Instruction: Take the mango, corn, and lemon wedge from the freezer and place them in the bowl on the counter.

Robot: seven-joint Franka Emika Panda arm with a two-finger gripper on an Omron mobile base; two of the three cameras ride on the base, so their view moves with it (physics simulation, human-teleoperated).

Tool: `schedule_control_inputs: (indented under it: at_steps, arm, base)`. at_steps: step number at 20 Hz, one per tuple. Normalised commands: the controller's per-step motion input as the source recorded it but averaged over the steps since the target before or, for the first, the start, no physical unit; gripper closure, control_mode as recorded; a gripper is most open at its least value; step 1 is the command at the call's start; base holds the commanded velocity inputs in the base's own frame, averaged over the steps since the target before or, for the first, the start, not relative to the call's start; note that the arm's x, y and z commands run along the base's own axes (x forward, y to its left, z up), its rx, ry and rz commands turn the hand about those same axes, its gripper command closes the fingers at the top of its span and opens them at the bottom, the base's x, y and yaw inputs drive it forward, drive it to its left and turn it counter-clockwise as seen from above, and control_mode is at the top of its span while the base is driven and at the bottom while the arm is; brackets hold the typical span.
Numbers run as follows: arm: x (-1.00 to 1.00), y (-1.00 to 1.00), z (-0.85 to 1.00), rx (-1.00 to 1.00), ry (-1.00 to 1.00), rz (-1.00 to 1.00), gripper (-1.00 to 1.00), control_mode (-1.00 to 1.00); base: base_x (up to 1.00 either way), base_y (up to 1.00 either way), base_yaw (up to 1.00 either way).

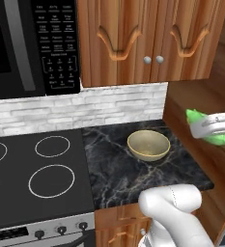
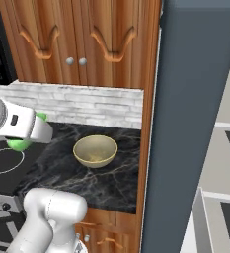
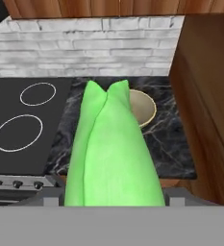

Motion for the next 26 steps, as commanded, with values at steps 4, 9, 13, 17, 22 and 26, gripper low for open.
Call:
schedule_control_inputs:
  at_steps: [4,9,13,17,22,26]
  arm:
    - [0.42,-0.02,-0.78,0.00,0.09,0.00,1.00,-1.00]
    - [0.47,-0.02,-0.93,0.00,0.16,0.01,1.00,-1.00]
    - [0.62,0.00,-0.60,0.00,0.19,0.01,1.00,-1.00]
    - [0.72,0.00,-0.54,0.00,0.14,0.00,1.00,-1.00]
    - [0.88,-0.01,-0.35,0.00,0.07,0.01,1.00,-1.00]
    - [0.89,0.00,-0.36,0.00,0.07,0.01,1.00,-1.00]
  base:
    - [0.00,0.00,0.00]
    - [0.00,0.00,0.00]
    - [0.00,0.00,0.00]
    - [0.00,0.00,0.00]
    - [0.00,0.00,0.00]
    - [0.00,0.00,0.00]
